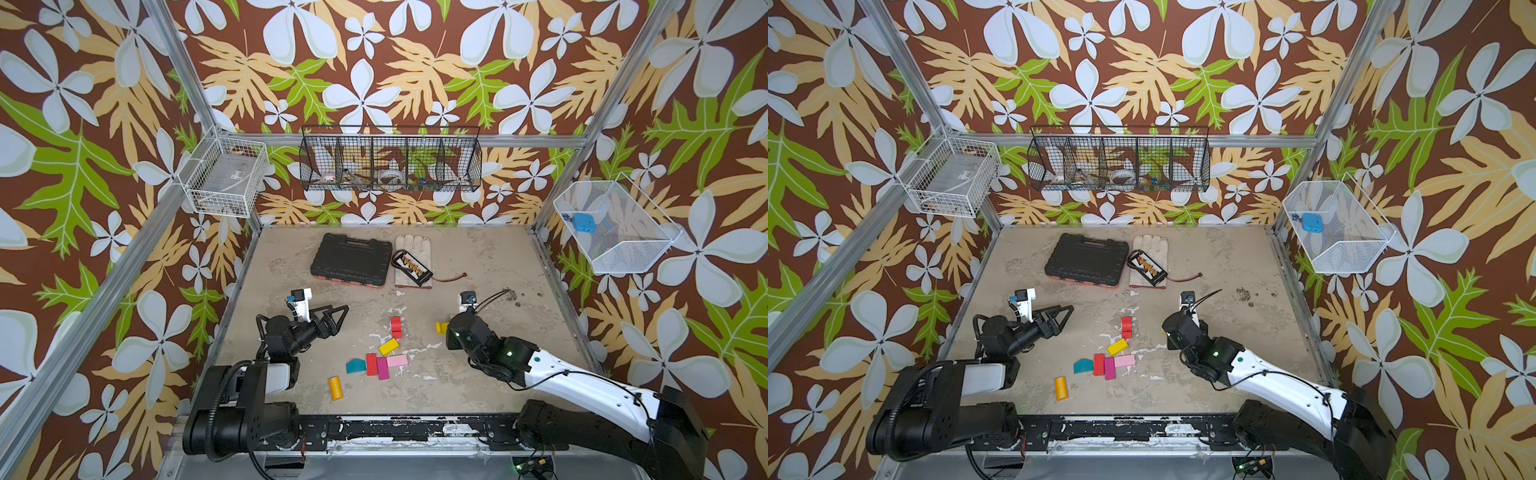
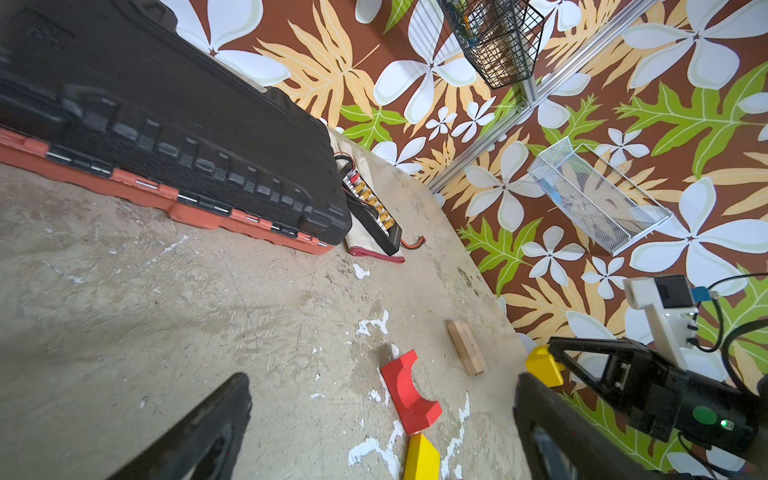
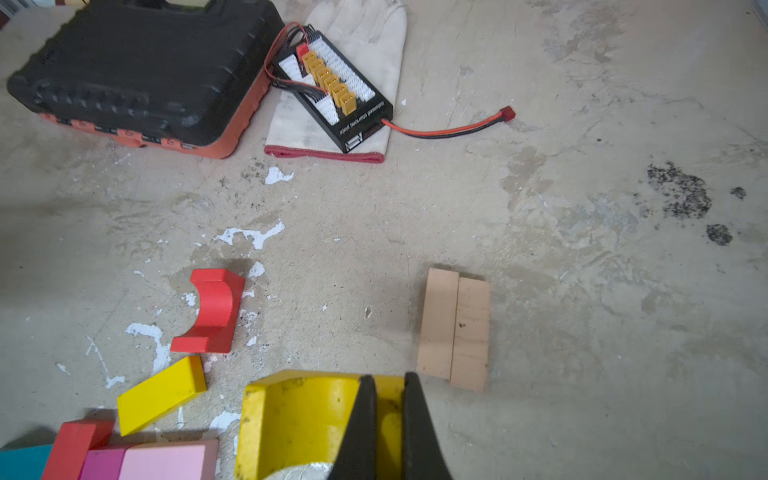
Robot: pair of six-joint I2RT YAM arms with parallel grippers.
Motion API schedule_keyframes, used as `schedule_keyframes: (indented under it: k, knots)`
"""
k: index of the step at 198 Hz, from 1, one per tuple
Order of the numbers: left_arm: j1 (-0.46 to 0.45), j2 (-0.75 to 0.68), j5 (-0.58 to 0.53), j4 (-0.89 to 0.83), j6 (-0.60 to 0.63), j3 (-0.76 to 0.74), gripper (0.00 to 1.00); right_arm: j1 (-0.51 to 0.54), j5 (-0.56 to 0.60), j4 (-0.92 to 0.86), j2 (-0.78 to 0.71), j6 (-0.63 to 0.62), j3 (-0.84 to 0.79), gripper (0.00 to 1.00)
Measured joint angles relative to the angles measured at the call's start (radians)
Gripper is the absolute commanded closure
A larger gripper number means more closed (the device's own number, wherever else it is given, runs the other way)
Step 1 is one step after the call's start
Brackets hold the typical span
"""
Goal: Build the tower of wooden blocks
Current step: 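Lift the yellow arch and carry it over the paired wood bars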
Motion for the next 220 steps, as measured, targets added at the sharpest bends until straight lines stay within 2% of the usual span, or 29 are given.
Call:
schedule_keyframes:
  k: [29, 44, 78, 106, 130, 220]
  knots:
    - [0.000, 0.007, 0.002, 0.007, 0.000, 0.002, 0.00, -0.016, 0.000, -0.023, -0.092, -0.039, 0.039, 1.00]
    - [0.000, 0.010, 0.006, 0.011, -0.003, 0.002, 0.00, -0.061, -0.015, -0.029, -0.100, -0.084, 0.067, 1.00]
    - [0.000, 0.014, 0.008, 0.018, -0.003, 0.003, 0.00, -0.237, -0.104, 0.034, 0.019, -0.148, 0.124, 1.00]
    - [0.000, 0.025, 0.019, 0.019, -0.003, 0.008, 0.00, -0.300, -0.164, 0.083, 0.148, -0.158, 0.100, 1.00]
    - [0.000, 0.041, 0.029, 0.023, -0.007, 0.012, 0.00, -0.320, -0.172, 0.086, 0.207, -0.170, 0.097, 1.00]
    - [-0.029, 0.077, 0.086, 0.087, -0.026, 0.024, 0.00, -0.340, -0.192, 0.162, 0.220, -0.183, 0.031, 1.00]
